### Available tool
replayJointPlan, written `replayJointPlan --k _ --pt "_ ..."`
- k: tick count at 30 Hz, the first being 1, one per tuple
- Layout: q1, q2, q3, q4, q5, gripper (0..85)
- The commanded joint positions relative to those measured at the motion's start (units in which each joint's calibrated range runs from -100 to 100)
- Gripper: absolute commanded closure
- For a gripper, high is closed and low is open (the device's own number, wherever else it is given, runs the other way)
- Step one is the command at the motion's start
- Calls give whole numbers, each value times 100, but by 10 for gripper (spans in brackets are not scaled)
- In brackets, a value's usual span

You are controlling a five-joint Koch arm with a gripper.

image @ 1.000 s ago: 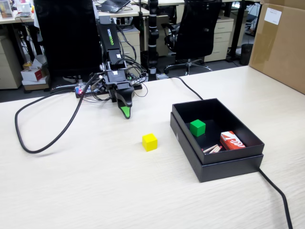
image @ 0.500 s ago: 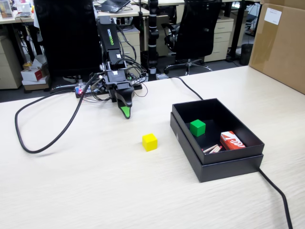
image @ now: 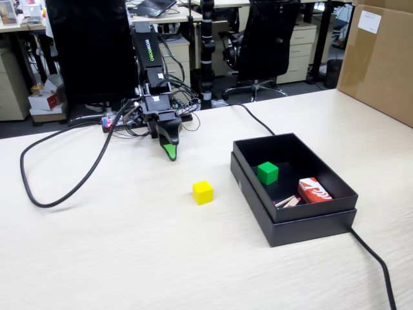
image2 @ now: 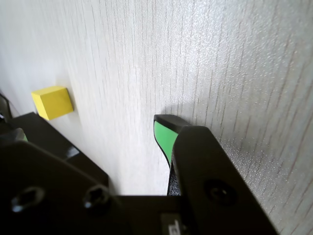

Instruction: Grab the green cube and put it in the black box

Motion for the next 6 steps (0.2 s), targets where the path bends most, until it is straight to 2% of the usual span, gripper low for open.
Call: replayJointPlan --k 1,6 --pt "0 -13 -233 -125 -15 352" --pt "0 -13 -233 -134 -15 352"
